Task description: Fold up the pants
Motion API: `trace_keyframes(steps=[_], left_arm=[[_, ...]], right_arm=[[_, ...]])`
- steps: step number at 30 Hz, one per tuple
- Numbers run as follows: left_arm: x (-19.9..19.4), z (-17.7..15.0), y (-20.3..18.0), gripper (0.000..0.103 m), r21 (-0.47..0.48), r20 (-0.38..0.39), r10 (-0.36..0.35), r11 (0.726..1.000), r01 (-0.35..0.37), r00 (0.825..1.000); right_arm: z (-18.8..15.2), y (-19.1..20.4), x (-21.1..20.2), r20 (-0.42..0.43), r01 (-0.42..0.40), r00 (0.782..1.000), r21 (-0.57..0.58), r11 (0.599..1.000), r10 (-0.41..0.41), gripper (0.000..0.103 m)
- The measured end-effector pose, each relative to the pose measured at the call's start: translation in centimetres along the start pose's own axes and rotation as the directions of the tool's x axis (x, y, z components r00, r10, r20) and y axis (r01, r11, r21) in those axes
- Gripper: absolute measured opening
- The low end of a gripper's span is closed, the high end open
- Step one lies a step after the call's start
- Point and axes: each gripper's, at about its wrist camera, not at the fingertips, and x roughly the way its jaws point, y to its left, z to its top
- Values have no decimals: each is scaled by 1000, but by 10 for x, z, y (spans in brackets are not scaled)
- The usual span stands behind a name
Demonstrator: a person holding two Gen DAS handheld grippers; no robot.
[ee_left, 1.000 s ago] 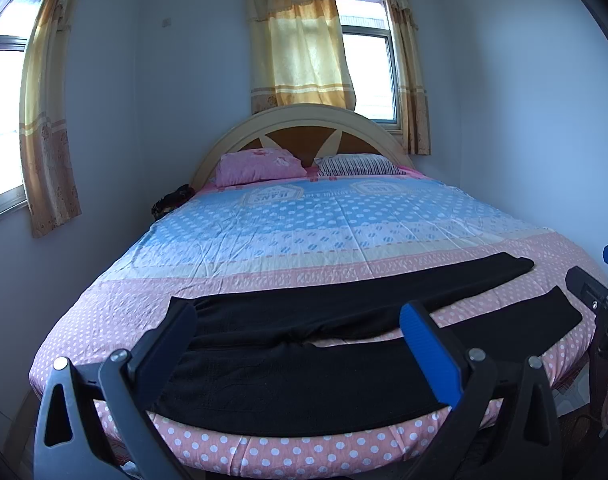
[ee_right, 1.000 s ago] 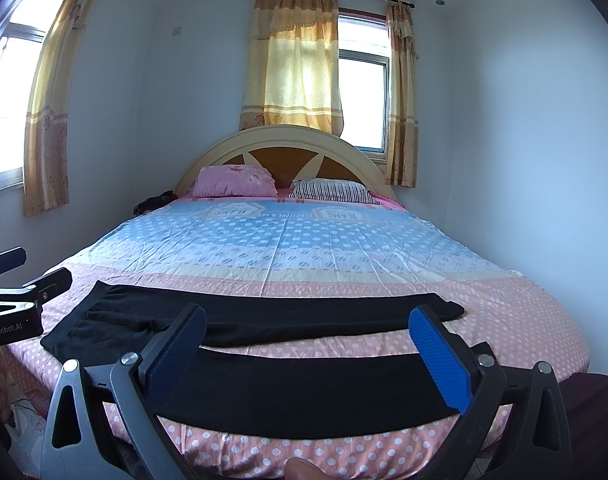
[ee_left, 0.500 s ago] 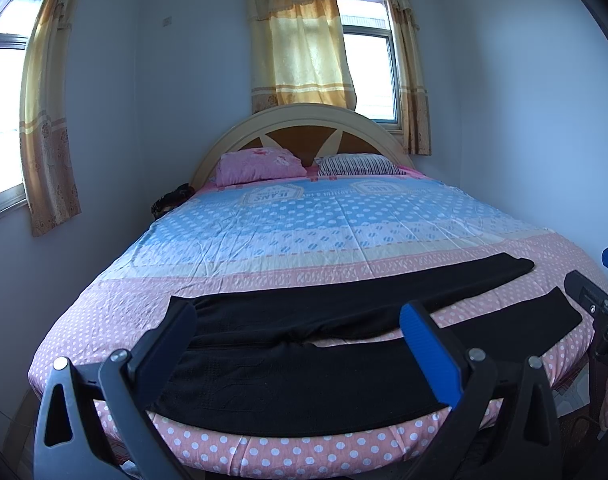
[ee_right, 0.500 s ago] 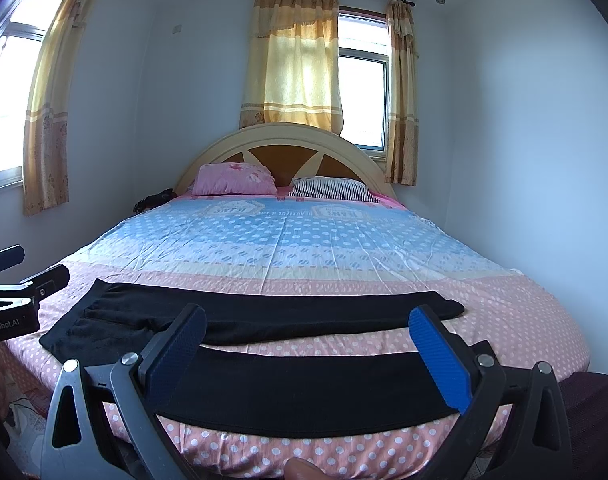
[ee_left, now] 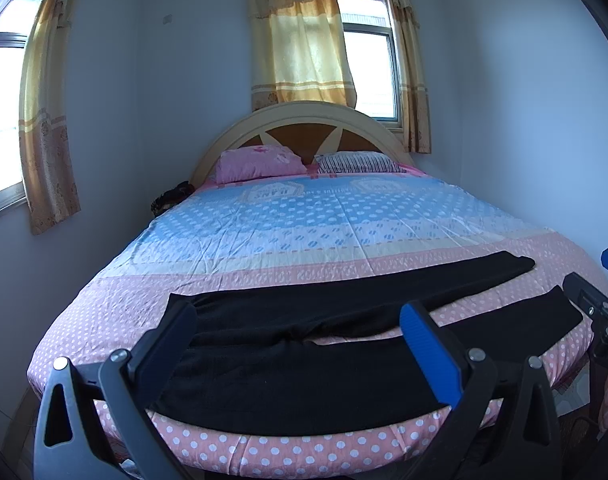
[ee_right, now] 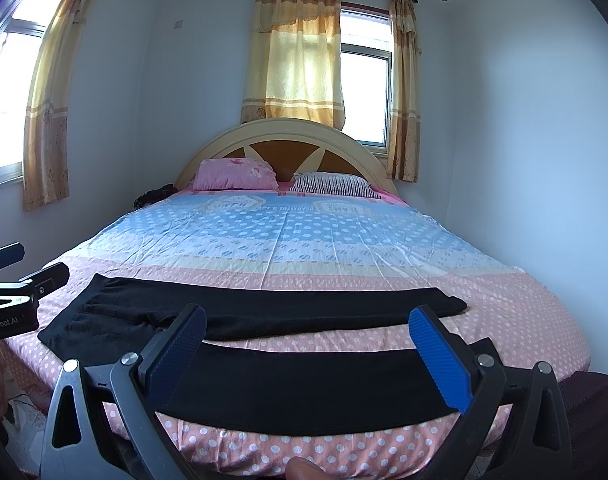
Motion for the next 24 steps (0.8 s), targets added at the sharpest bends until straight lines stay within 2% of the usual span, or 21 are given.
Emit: trace_keyframes(steps=[3, 12, 16, 17, 19, 22, 24], left_arm=[[0, -1, -1, 103, -1, -2, 0, 1000, 0, 1000], [11, -6, 2, 103, -14, -27, 2, 1000, -3, 1000], [33, -12, 13, 103, -24, -78, -2, 1000, 0, 997], [40, -14, 18, 103, -27, -92, 6, 1000, -8, 996], [59, -16, 35, 103, -39, -115, 42, 998, -47, 992], [93, -18, 78, 103, -88, -168, 93, 990, -109, 981], [114, -19, 111, 103, -146, -193, 110, 979, -139, 975]], right_arm=[[-1, 0, 3, -15, -50, 999, 4, 999, 50, 102], [-15, 1, 26, -80, -103, 992, -6, 995, 102, 102], [-26, -6, 49, -141, -111, 984, -7, 994, 109, 102], [-29, -8, 56, -155, -133, 979, -7, 991, 131, 102], [-34, -15, 66, -162, -118, 980, -12, 993, 115, 100], [-41, -30, 88, -183, -92, 979, -15, 996, 88, 91], [-44, -39, 106, -216, -64, 975, -28, 998, 57, 75]])
